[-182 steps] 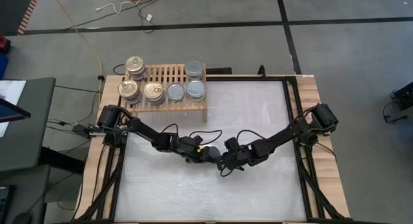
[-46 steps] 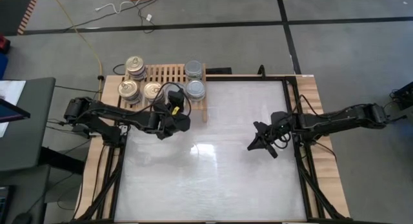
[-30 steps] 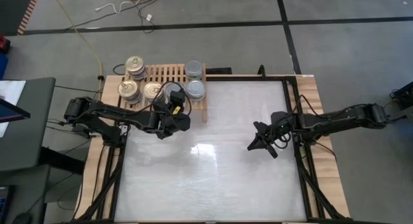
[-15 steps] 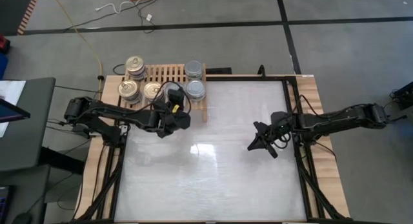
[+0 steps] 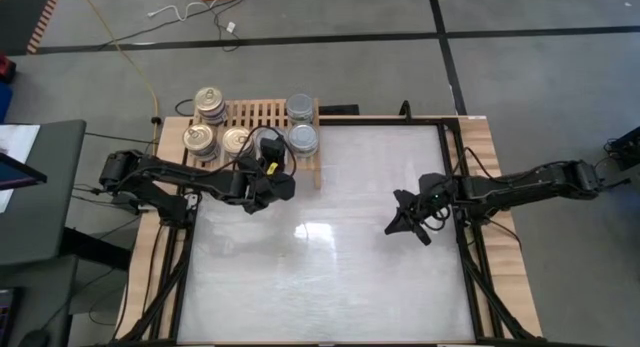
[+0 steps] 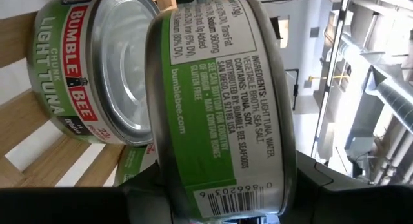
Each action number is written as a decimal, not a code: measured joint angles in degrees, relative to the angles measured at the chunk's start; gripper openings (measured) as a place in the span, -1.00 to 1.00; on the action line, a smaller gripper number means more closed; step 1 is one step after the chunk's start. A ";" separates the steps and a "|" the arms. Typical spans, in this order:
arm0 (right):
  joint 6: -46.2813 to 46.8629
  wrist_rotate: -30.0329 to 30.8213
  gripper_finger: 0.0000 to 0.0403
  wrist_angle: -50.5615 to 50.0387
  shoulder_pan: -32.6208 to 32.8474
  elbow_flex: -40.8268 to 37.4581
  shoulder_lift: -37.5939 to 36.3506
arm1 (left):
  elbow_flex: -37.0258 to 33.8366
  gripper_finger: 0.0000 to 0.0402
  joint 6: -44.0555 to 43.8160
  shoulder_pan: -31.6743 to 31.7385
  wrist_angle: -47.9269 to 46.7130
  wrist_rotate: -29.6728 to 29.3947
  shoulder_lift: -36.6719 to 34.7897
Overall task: Stack canned seafood by type on shelf
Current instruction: Stack the green tuna can on top of the bottom left green tuna can on the shelf
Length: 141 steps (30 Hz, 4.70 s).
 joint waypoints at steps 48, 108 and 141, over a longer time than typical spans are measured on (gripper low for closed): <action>0.05 -3.92 -0.90 3.50 0.00 0.00 -0.03 | -0.01 -0.19 -5.39 0.57 0.04 6.23 0.01; 18.18 19.05 -0.90 10.15 1.25 0.00 0.02 | 12.00 -0.32 56.51 2.05 -9.43 29.38 -9.53; 30.23 -15.56 0.36 21.08 -17.65 58.41 49.56 | 12.00 -0.31 60.34 4.16 -10.26 29.89 -21.12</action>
